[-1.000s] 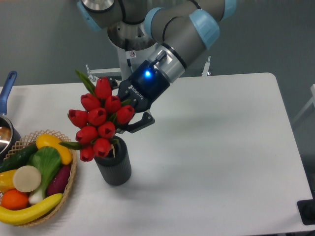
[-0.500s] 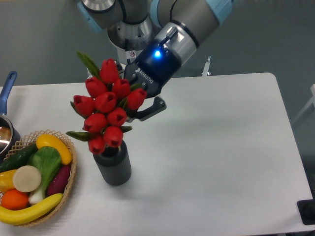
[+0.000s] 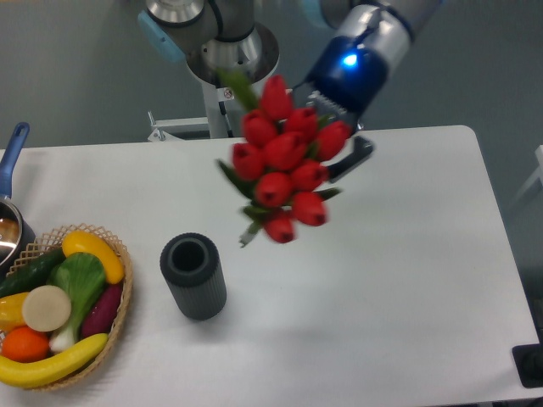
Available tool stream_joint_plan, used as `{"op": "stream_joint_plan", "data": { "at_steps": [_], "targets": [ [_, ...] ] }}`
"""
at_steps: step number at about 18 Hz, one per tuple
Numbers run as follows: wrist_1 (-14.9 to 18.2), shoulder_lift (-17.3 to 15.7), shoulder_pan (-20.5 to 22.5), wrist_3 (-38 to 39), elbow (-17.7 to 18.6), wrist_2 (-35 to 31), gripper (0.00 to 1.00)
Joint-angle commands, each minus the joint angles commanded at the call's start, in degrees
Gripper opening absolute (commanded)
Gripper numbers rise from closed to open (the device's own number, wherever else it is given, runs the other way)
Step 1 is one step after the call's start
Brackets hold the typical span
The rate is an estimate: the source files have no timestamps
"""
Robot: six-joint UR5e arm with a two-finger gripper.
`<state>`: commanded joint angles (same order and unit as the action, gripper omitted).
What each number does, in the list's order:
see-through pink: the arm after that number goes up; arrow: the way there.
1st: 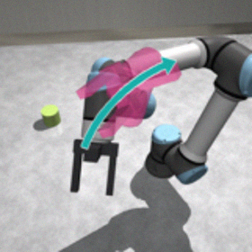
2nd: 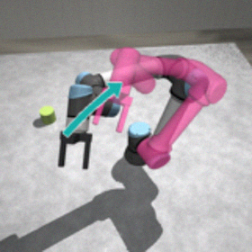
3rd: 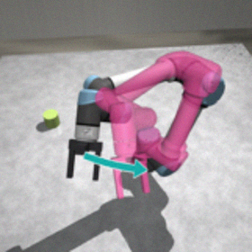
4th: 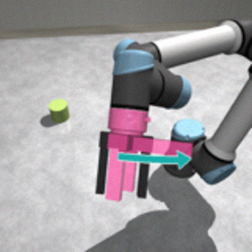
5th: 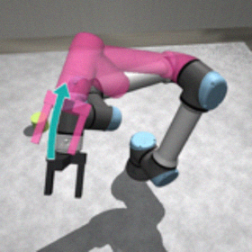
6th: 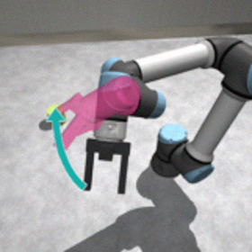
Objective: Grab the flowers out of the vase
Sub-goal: 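Lift the gripped tulips up and out of the grey vase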
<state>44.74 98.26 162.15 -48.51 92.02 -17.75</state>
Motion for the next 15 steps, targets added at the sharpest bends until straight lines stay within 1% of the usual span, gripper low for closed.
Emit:
{"op": "stream_joint_plan", "data": {
  "at_steps": [4, 7, 11, 15],
  "targets": [
    [0.0, 2.3, 2.6, -3.4, 0.0, 0.0, 0.49],
    [0.0, 4.3, 3.4, -6.2, 0.0, 0.0, 0.49],
    [0.1, 4.6, 4.8, -7.5, 0.8, 0.0, 0.49],
    [0.0, 4.5, 5.1, -7.8, 1.6, 0.0, 0.49]
  ]
}}
